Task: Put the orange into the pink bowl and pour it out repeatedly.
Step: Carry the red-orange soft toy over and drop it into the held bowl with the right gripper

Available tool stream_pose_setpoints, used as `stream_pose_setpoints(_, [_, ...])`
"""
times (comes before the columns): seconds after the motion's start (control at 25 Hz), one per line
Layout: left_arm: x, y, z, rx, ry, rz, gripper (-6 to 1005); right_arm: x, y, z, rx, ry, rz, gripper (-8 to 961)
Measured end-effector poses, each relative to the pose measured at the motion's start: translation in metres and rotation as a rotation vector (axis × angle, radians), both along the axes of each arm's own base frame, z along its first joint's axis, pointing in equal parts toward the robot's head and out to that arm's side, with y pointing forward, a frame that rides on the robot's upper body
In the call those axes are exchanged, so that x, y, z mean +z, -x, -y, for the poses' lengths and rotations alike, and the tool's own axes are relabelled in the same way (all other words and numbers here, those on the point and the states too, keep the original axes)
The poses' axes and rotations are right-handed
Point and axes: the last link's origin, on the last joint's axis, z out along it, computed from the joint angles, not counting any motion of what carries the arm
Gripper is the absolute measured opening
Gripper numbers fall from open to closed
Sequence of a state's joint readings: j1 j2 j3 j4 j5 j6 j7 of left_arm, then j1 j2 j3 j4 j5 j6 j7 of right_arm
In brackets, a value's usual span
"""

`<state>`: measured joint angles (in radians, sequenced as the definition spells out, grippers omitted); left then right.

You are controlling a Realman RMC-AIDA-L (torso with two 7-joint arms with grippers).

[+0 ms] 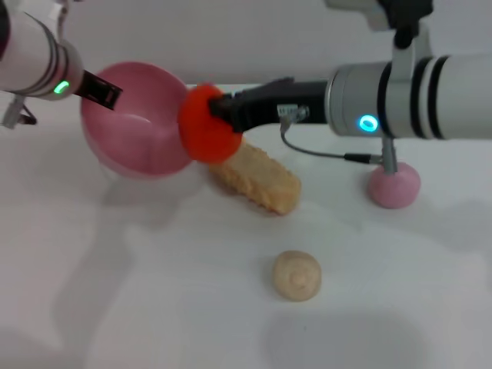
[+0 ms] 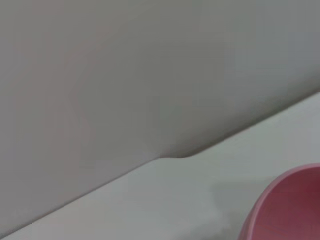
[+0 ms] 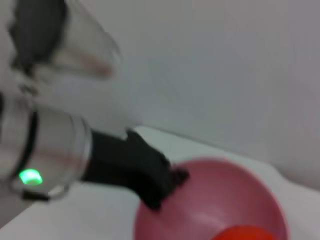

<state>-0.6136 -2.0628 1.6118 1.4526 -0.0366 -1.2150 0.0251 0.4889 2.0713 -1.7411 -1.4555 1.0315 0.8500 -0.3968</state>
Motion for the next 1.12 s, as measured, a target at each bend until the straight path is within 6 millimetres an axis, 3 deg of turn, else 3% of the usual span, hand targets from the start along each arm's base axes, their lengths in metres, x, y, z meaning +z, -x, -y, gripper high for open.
stream_pose_setpoints(0.24, [-0.024, -0.018, 0.007, -0.035, 0.094, 0.051, 87, 0.015, 0.014, -0.004, 0.038, -0.037, -0.014, 47])
stream_pose_setpoints(0.48, [-0.043, -0.038, 0.015, -0.079, 0.175, 0.087, 87, 0.007, 0.012, -0.010, 0.033, -0.021, 0.017, 69])
stream_pose_setpoints(1.12, [-0.042, -0.040, 0.011, -0.094, 0.160, 0.094, 89, -0.004, -0.003, 0.000, -0.004, 0.015, 0.025, 128])
